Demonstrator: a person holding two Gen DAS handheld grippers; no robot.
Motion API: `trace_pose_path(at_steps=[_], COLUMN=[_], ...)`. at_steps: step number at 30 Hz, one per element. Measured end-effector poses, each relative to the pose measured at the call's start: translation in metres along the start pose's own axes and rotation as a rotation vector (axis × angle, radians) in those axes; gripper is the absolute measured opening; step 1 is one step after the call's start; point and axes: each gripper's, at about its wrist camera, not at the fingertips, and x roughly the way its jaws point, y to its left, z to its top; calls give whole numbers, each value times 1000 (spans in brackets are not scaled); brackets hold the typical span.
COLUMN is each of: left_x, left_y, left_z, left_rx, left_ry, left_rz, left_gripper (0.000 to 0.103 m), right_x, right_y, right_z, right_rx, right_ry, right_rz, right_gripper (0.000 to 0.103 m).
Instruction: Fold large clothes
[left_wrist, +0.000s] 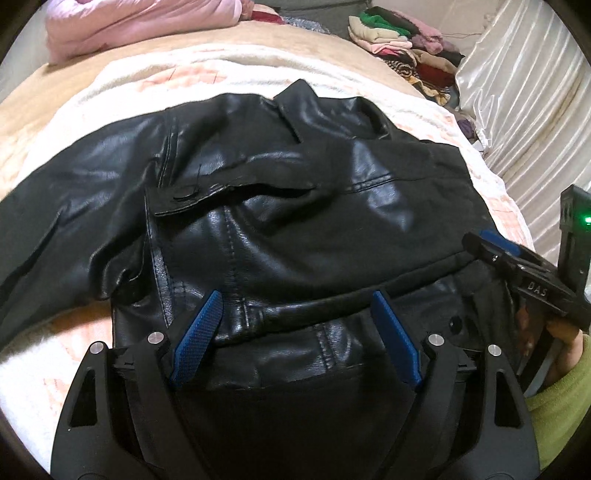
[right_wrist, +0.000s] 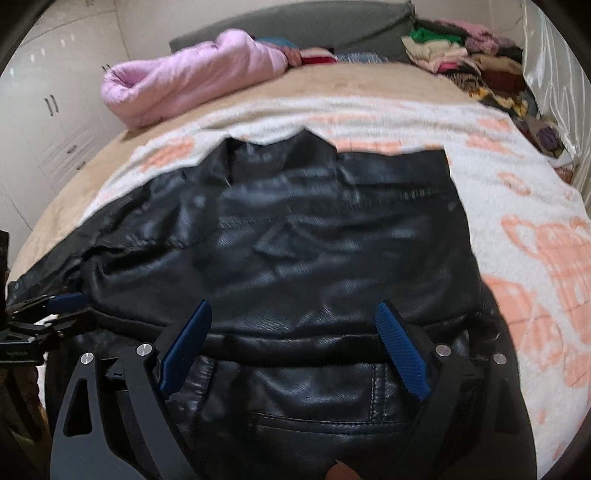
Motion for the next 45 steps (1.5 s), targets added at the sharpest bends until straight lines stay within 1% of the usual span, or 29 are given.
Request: trace_pose_path(at_steps=[2,5,8,11,12,18,19,20,21,25,26,35,41,45], left_x=[3,5,2,-6,-10,-27,-29,-31,-32,-40,-42,-62,-77,-88], left_y=[4,6,5,1,0,-4,-4,-4,-3,-2,-2,6,17,24], left_z=[-1,-1,-1,1,1,5,5,5,5,3,2,-3,-7,-8], left_rx=[-12,-12,-6,12,12,13,11,10,9,2,1,-16,-50,-73], left_ry=[-2,-11,-17,-37,-46,-73,-75,-76,-78,-91,-93,-112,-134,-153], left_rz=[-6,-5,-3,9,9,13,13,14,14,23,27,38,39,47], left_gripper=[75,75,75,75,75,75,76,85,91,91,94,93,94,94], right_x=[10,13,3,-16,-20,-43,-44,-47,-50,-58,-60,-79,-88,-96], right_y=[-4,-1,1,0,0,7,9,9,10,15,16,35,50,63], right_z=[-4,-7,-7,-5,-4,-3,-2,-2,-2,0,0,3,5,9], right_rx=[1,-7,0,25,25,9,8,7,4,1,1,-14,-31,-46], right_ry=[22,19,-6,-61,-67,-106,-110,-115,-123,-143,-147,-186,-203,-216], right_rz=[-1,-16,-16,31,37,11,10,10,4,-3,-3,0,0,17], right_gripper=[89,89,89,89,89,95,95,96,96,96,96,97,98,98])
